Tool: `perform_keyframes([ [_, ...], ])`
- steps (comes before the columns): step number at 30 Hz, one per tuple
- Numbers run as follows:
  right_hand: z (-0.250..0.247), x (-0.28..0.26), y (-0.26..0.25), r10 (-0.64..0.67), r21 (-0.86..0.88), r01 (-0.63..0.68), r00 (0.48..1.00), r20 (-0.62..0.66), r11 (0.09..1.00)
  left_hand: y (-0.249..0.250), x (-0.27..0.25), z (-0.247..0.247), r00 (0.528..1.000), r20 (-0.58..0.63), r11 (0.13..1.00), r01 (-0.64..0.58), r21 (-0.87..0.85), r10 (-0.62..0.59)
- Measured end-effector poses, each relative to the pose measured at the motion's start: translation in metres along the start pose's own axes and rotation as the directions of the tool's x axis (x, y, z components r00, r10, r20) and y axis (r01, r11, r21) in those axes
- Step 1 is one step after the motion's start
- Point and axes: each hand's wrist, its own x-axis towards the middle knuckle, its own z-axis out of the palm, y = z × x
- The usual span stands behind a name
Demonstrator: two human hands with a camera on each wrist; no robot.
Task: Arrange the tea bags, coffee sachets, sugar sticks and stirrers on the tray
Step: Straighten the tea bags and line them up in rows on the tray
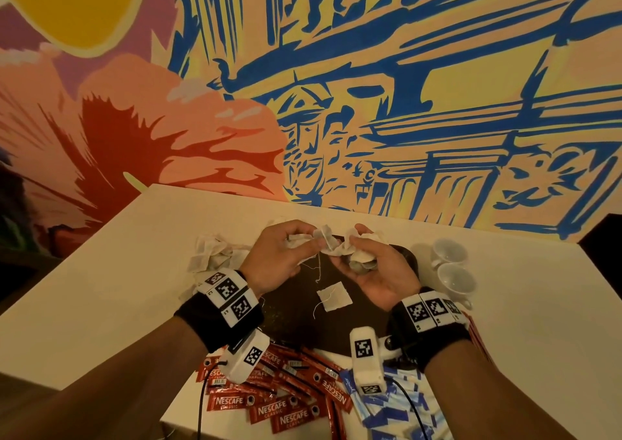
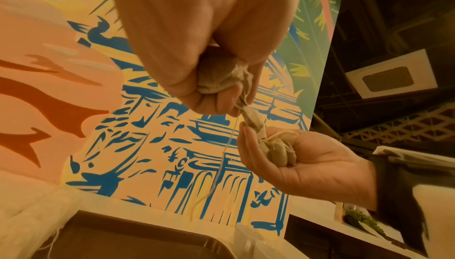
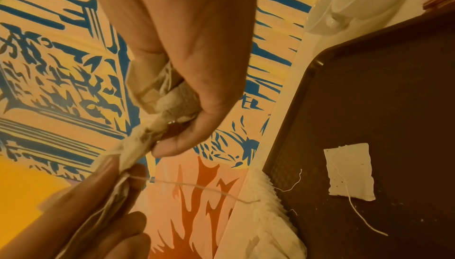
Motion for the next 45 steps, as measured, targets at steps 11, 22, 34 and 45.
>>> perform_keyframes([
  [11,-0.001,-0.003,0.001,-0.03,-0.104,0.041,0.994,0.103,0.994,0.004,0.001,-0.004,0.993,0.018,0.985,-0.114,0.13,0.113],
  [22,0.015,-0.005,0.0,-0.211,-0.262,0.253,0.961,0.18,0.931,0.017,-0.004,0.003,0.986,0.089,0.956,-0.158,0.248,0.14],
  [34,0.014,-0.004,0.0,-0.221,-0.195,0.239,0.969,0.107,0.951,0.01,0.005,0.008,0.997,0.016,0.954,-0.078,0.29,0.077],
  [45,0.007,-0.003,-0.007,-0.21,-0.214,0.221,0.975,0.075,0.952,0.01,0.003,0.006,0.998,0.048,0.98,-0.047,0.194,0.038],
])
